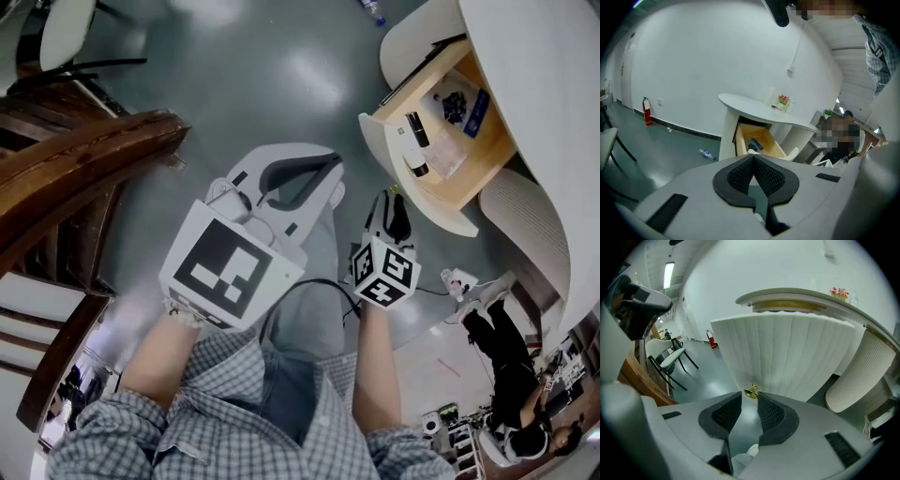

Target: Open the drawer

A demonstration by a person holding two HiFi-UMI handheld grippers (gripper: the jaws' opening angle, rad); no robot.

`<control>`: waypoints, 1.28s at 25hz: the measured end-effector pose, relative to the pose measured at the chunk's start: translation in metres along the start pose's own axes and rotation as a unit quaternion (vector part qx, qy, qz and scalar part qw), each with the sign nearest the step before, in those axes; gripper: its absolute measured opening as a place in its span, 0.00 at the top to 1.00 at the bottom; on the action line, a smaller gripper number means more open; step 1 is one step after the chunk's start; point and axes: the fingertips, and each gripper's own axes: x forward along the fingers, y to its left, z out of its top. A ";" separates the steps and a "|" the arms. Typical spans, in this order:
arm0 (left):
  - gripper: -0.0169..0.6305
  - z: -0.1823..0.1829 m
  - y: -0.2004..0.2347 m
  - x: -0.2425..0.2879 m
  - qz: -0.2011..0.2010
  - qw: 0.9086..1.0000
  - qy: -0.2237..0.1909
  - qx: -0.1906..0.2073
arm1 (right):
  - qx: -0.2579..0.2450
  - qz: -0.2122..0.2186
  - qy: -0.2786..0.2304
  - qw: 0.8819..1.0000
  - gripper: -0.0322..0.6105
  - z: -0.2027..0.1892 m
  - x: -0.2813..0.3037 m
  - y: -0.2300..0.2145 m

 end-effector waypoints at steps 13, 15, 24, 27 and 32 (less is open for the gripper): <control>0.97 0.055 -0.035 -0.021 -0.042 0.998 -0.016 0.048 | -0.025 0.028 -0.016 0.999 0.93 0.045 -0.075 0.023; 0.97 0.063 -0.039 -0.026 -0.048 0.997 -0.017 0.057 | -0.020 0.030 -0.026 0.999 0.93 0.058 -0.088 0.024; 0.97 0.108 -0.054 -0.053 -0.065 0.994 -0.028 0.088 | -0.004 0.017 -0.103 0.995 0.93 0.142 -0.152 0.015; 0.97 0.124 -0.060 -0.061 -0.077 0.992 -0.031 0.092 | -0.005 0.007 -0.124 0.992 0.93 0.165 -0.171 0.012; 0.97 0.147 -0.067 -0.075 -0.082 0.989 -0.032 0.115 | -0.009 -0.006 -0.151 0.988 0.94 0.192 -0.197 0.008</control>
